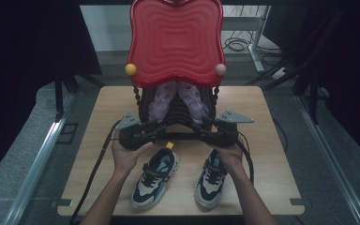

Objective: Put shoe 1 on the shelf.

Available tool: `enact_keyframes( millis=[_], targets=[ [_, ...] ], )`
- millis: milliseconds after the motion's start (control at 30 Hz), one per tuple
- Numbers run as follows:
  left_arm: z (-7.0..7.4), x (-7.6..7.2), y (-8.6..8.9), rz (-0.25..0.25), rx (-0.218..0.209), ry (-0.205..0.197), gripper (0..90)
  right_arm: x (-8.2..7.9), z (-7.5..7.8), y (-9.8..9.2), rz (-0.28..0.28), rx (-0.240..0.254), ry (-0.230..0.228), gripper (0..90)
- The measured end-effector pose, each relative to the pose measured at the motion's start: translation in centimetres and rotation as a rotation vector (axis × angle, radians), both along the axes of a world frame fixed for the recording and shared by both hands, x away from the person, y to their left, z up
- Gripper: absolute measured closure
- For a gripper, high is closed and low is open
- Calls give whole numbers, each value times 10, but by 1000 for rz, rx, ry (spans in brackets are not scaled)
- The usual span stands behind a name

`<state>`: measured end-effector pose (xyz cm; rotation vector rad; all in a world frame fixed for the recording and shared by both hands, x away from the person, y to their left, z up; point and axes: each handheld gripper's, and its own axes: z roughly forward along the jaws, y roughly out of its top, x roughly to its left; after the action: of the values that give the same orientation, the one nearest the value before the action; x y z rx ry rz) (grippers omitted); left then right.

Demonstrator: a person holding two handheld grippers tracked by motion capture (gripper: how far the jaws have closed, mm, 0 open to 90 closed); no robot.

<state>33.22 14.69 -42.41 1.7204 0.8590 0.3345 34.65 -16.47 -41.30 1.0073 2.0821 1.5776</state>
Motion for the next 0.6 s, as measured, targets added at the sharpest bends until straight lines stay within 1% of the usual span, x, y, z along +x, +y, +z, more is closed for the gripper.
enact_keyframes(
  millis=[133, 300, 533, 600],
  targets=[
    [-3, -6, 4, -5, 3, 10, 509, -6, -3, -6, 2, -6, -7, 447],
    [-7, -12, 8, -8, -8, 23, 509, -14, -6, -13, 2, -12, -8, 442],
    [-14, -22, 15, -25, 4, 45, 510, -25, -11, -21, 15, -20, -10, 432],
    [-17, -26, 17, -31, 6, 57, 510, -28, -12, -23, 13, -22, -9, 432]
  ],
)
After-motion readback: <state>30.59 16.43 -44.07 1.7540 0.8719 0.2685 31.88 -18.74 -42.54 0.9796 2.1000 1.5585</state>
